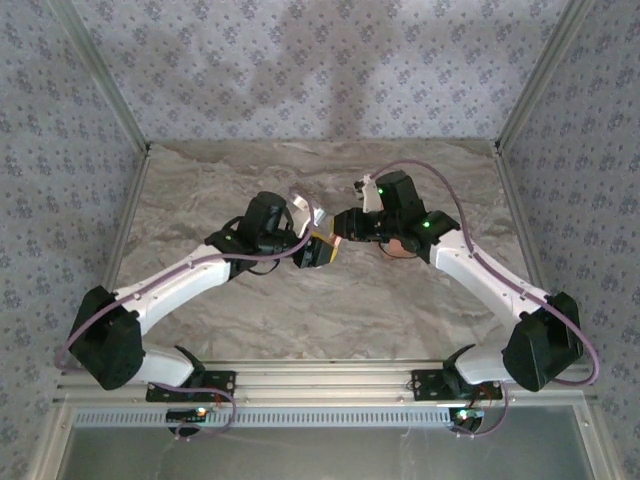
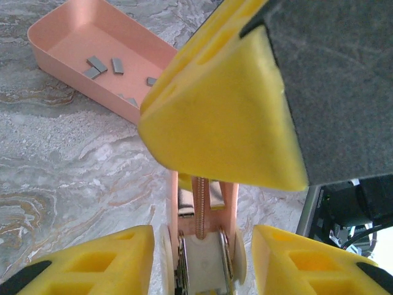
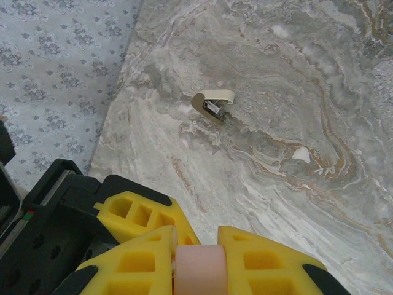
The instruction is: Load the staples into the stapler
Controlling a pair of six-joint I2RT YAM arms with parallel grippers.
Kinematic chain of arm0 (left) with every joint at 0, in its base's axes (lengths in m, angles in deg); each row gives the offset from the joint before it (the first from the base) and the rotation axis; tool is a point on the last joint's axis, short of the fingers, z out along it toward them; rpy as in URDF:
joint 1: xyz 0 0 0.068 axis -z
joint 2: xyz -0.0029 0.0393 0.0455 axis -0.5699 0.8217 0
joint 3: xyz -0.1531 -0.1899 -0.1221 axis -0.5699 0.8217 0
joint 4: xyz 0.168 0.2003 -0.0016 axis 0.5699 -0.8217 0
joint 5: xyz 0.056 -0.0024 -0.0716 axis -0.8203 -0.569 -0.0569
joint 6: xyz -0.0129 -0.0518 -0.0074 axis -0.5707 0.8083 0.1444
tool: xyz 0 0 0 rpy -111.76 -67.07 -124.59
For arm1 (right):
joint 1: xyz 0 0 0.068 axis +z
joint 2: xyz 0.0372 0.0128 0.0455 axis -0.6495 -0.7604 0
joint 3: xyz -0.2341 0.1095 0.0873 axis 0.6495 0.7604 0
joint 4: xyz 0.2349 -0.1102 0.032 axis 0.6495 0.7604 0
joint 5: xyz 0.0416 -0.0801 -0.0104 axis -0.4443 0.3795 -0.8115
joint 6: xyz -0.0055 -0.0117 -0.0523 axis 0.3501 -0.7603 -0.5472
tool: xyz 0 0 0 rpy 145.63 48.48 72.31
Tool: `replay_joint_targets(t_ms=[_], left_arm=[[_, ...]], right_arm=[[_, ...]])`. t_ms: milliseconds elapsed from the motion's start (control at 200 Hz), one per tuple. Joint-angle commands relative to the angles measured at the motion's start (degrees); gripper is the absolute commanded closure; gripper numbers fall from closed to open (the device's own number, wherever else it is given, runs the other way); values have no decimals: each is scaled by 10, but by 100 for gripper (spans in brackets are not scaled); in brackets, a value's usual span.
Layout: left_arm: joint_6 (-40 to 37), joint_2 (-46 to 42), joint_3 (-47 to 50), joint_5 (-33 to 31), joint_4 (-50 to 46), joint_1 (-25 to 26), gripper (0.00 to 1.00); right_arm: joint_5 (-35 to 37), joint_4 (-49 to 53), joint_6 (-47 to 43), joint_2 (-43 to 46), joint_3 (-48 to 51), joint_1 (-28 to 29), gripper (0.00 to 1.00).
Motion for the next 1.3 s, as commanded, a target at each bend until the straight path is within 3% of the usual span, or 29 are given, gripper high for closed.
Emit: replay_joint_targets(t_ms=[0, 590, 840, 960, 1199, 1294], left_arm=[[-3, 5, -19, 17, 1, 4, 57], [-4, 17, -25, 21, 1, 4, 65], [-13, 16, -29, 19, -8, 4, 75], [-18, 12, -27, -1, -13, 4, 78], [3, -4, -3, -84, 5, 4, 82], [24, -7, 14, -123, 30, 4, 82]], right_arm=[[-15, -12, 8, -4, -8, -3, 90], [-34, -34, 21, -5, 1, -4, 90], [-36, -35, 23, -5, 1, -7, 88], [-29, -34, 24, -1, 3, -11, 83], [17, -20, 24, 19, 10, -26, 51], [35, -22, 24, 35, 24, -35, 49]])
